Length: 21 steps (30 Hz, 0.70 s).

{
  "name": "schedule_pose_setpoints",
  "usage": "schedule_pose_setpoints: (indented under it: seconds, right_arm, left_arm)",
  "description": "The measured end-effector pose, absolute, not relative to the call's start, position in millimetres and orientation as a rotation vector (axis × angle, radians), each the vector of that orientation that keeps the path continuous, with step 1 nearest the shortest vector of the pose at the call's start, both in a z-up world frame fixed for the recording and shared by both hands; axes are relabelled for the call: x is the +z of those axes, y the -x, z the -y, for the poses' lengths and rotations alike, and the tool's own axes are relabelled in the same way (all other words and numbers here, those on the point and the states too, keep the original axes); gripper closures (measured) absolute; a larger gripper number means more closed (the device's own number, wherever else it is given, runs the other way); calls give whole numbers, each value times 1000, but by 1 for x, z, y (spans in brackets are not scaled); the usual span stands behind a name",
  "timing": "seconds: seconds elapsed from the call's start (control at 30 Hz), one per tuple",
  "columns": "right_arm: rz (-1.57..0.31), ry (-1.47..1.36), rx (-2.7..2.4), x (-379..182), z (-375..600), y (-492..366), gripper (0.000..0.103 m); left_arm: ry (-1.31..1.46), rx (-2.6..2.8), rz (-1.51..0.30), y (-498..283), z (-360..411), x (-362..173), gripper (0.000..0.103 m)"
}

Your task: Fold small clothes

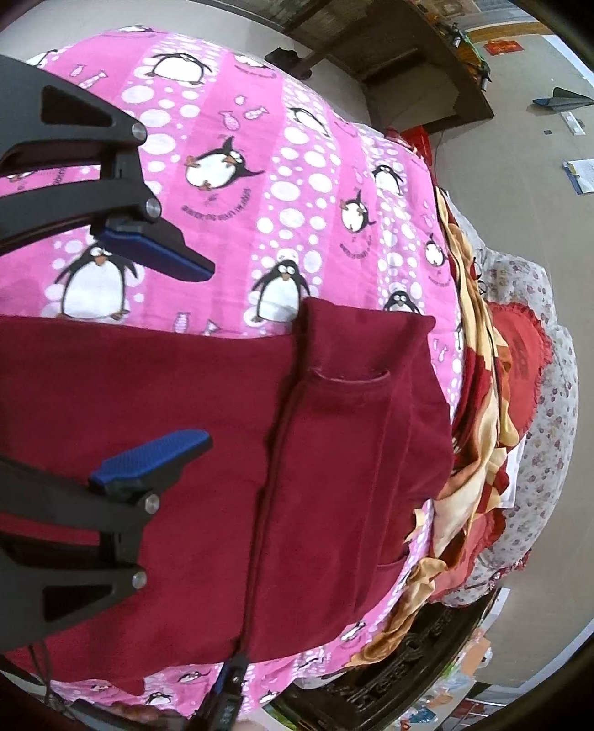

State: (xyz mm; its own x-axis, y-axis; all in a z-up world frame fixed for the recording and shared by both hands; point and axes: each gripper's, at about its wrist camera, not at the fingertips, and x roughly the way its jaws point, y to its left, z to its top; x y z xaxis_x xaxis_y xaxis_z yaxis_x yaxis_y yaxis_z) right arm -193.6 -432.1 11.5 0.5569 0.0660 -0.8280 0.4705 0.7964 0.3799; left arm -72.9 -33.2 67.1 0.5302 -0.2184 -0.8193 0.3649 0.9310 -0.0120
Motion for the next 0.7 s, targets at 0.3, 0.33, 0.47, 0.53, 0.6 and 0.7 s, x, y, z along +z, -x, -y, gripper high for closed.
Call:
schedule_pose_setpoints:
  seconds: [0.3,0.33,0.47,0.53,0.6,0.7]
  right_arm:
    - [-922,-643,-259,5,437,185,64]
    - [-918,-591,-264,7,434,185,66]
    - [-931,-559,-270,11,433,189,68]
    - [-914,-560,-243,21,430,198,64]
    - [-905,-583,-204,32,429,212,64]
    - [-918,-637,-102,43,431,233,60]
  left_arm:
    - [-134,-343,-997,88,5,61,31]
    - [-124,-347,-1008,90,1,60,31]
    - [-79,-380,-1048,100,-13,56,31]
    - [-74,-397,-1056,106,-19,55,31]
    - [-89,-404,-1064,114,-24,53,27]
    - [-89,-422,-1090,125,-34,46,26]
